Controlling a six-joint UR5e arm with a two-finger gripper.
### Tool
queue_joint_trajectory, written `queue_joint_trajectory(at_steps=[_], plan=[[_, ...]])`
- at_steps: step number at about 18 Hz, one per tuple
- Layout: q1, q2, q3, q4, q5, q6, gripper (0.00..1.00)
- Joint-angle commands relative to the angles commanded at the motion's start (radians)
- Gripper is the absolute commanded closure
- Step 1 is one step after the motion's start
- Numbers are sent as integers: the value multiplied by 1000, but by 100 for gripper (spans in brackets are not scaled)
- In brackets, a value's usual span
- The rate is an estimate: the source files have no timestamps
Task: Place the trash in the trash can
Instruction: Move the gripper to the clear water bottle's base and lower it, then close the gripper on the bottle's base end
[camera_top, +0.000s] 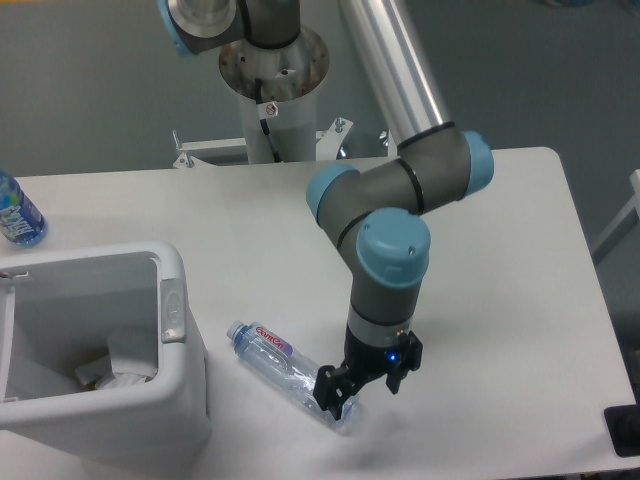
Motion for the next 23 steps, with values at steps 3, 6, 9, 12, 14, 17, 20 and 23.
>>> queue_joint_trajectory(at_steps=[3, 6, 9, 12, 14, 17, 20, 23], plan=[[-6, -11, -5, -6, 28, -12, 0], [-20, -37, -2, -3, 58, -23, 0], [-26, -48, 5, 0, 58, -38, 0], [-41, -66, 2, 2, 89, -45, 0], [-55, -71, 3, 2, 110, -51, 0], [-58, -72, 0, 2, 112, -60, 0], [-60, -72, -9, 2, 115, -61, 2], [-61, -74, -11, 2, 117, -61, 16]])
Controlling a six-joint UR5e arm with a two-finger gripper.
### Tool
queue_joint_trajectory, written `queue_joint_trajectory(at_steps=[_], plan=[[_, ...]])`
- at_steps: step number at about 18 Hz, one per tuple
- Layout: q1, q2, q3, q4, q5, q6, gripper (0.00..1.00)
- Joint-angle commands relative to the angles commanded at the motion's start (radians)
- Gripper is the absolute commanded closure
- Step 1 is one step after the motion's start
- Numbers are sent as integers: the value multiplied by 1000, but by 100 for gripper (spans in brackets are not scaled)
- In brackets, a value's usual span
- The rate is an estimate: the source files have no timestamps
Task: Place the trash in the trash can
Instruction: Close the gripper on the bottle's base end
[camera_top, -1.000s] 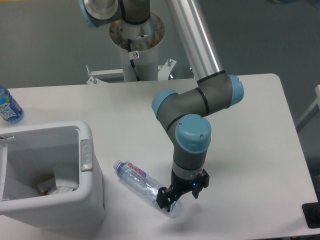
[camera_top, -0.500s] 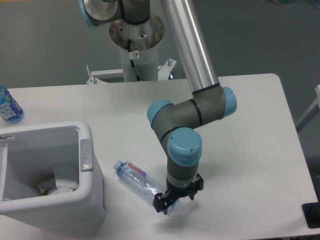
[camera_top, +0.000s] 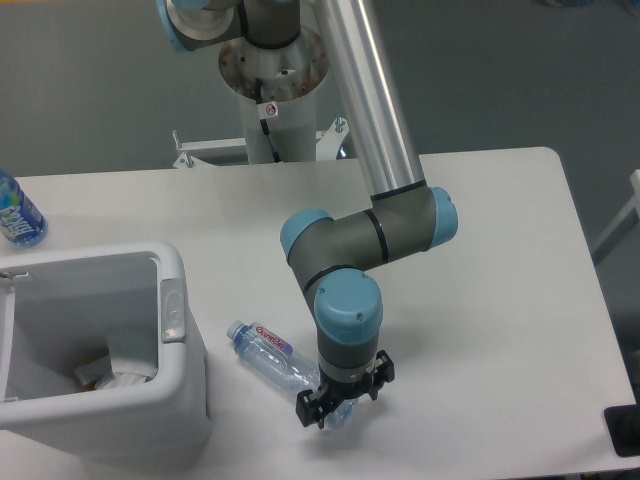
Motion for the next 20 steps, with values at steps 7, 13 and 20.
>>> queue_joint_trajectory(at_steps=[7, 13, 20], plan=[[-9, 5, -9, 0, 3, 3, 30], [-11, 8, -15, 0, 17, 6, 34], [-11, 23, -15, 0, 15, 15, 44]])
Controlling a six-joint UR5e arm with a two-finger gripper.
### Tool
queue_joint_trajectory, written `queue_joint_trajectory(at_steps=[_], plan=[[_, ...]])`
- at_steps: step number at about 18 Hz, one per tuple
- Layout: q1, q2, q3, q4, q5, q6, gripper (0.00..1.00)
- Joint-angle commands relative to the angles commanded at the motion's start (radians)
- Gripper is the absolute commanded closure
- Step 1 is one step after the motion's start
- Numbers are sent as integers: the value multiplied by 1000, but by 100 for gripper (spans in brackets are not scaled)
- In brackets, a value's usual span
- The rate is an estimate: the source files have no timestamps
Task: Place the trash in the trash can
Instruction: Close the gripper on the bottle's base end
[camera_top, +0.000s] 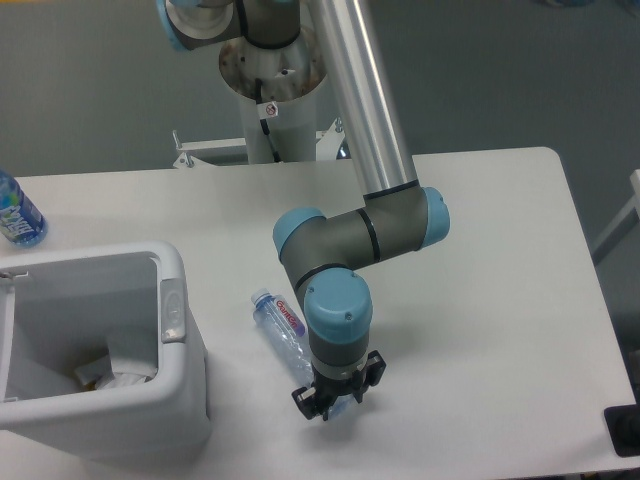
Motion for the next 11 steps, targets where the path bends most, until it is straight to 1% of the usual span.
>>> queue_joint_trajectory(at_steps=[8, 9, 11], plan=[[2, 8, -2, -5, 0, 3, 46], [2, 9, -3, -5, 0, 3, 48], [2, 14, -3, -5, 0, 8, 49]])
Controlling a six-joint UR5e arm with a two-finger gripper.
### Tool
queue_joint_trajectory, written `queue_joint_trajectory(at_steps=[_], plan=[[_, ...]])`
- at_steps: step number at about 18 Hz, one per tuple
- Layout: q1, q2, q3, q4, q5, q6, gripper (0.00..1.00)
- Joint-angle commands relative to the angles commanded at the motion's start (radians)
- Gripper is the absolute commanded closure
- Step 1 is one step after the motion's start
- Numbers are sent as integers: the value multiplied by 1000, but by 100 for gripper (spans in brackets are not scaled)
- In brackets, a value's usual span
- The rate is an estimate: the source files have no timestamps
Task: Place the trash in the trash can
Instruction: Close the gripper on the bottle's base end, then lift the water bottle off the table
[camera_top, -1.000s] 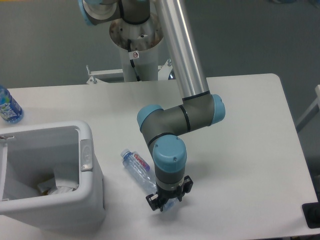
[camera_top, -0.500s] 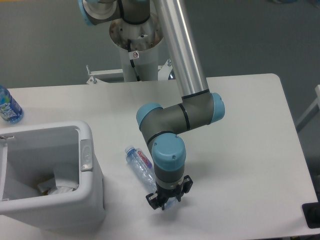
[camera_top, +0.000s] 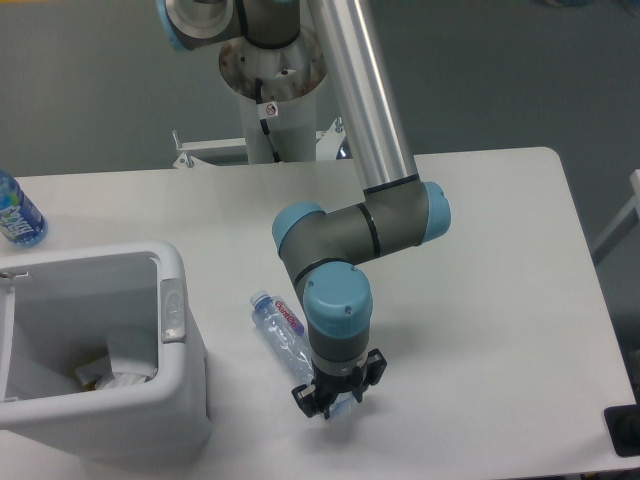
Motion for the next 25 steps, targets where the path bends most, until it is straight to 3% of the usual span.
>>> queue_joint_trajectory(at_steps=[6, 9, 11, 18, 25], plan=[[3, 73, 46, 5, -8, 54, 49], [41, 127, 130, 17, -17, 45, 49], [72, 155, 191, 21, -90, 32, 49], [190, 222, 308, 34, -360, -46, 49], [172, 261, 325, 71, -466, -78, 49]])
